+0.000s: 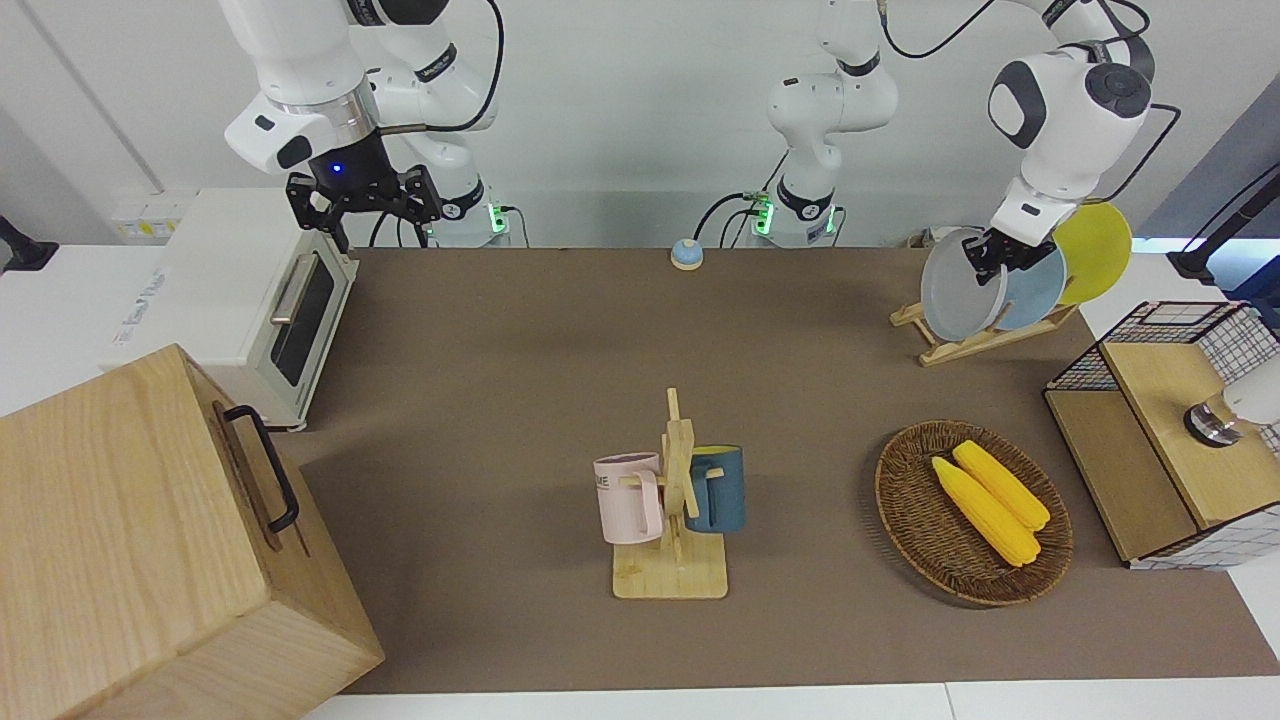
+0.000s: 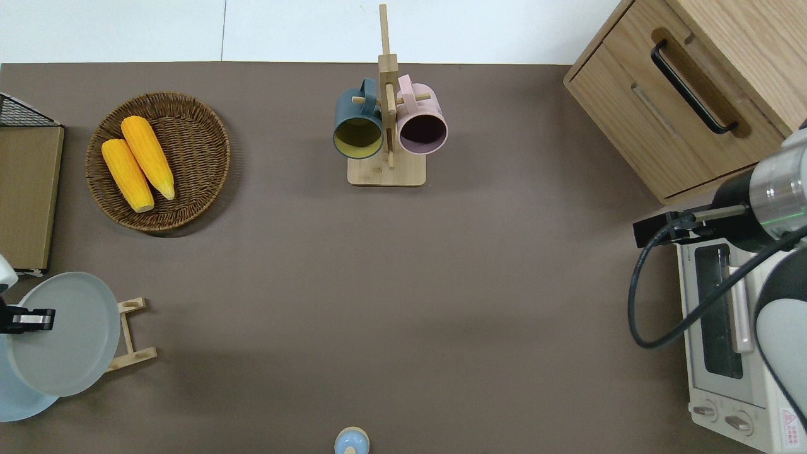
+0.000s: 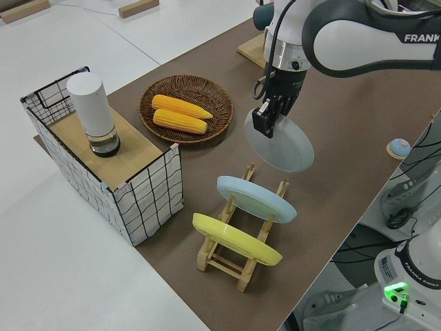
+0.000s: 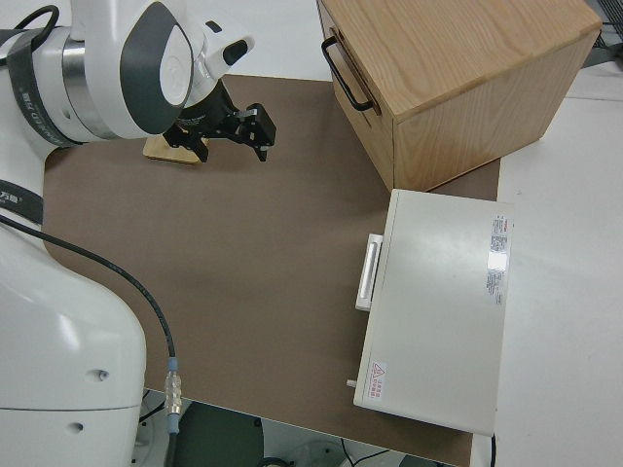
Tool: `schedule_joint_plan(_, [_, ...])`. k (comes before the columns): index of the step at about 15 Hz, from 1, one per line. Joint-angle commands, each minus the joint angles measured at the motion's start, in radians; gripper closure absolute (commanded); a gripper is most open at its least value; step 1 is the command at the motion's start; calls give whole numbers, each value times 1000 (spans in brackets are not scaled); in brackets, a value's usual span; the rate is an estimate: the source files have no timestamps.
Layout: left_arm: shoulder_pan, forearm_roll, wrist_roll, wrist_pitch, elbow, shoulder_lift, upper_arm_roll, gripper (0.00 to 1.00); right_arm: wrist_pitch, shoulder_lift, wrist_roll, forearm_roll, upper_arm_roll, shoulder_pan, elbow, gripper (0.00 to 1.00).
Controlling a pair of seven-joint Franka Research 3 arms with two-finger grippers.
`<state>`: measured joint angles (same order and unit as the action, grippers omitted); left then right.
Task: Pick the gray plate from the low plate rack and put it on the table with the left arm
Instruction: 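Lift the gray plate out of the rack, moving it away from the robot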
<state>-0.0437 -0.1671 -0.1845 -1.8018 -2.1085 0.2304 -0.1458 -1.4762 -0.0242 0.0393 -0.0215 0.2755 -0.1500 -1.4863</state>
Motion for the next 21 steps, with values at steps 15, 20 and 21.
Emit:
schedule_joint_plan(15, [19, 322, 148, 93, -27, 81, 155, 1000, 14, 1, 13, -2, 18, -19, 9, 17])
schedule_joint_plan(20, [31, 491, 42, -5, -117, 63, 158, 1000, 14, 1, 13, -2, 18, -19, 9, 17])
schedule_joint_plan(21, [31, 512, 27, -10, -123, 63, 158, 1000, 13, 1, 13, -2, 18, -20, 9, 17])
